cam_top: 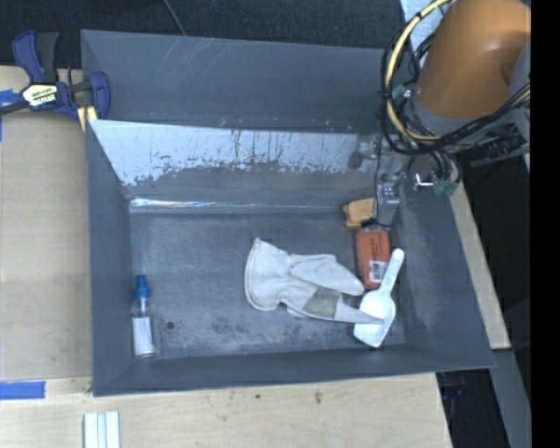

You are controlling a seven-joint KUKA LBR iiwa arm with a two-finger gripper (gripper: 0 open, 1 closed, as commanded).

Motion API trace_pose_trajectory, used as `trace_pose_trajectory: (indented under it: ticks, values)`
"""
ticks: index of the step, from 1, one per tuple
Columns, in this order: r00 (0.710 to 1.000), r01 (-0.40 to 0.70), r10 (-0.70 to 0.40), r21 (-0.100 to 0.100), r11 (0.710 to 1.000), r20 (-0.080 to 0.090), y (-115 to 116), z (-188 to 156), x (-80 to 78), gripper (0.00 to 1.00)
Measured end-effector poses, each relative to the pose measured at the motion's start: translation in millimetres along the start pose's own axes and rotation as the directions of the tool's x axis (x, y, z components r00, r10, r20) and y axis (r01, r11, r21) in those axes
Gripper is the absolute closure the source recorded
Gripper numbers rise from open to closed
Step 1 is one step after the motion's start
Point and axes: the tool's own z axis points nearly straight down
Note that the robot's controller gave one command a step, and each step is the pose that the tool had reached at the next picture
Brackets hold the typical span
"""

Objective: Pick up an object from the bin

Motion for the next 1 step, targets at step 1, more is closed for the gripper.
trace_pose_trajectory:
  ticks: [1]
  values:
    - [1.0,0.001,-0.001,0.001,1.0,0.008,0.3,-5.4,-1.1,0.0]
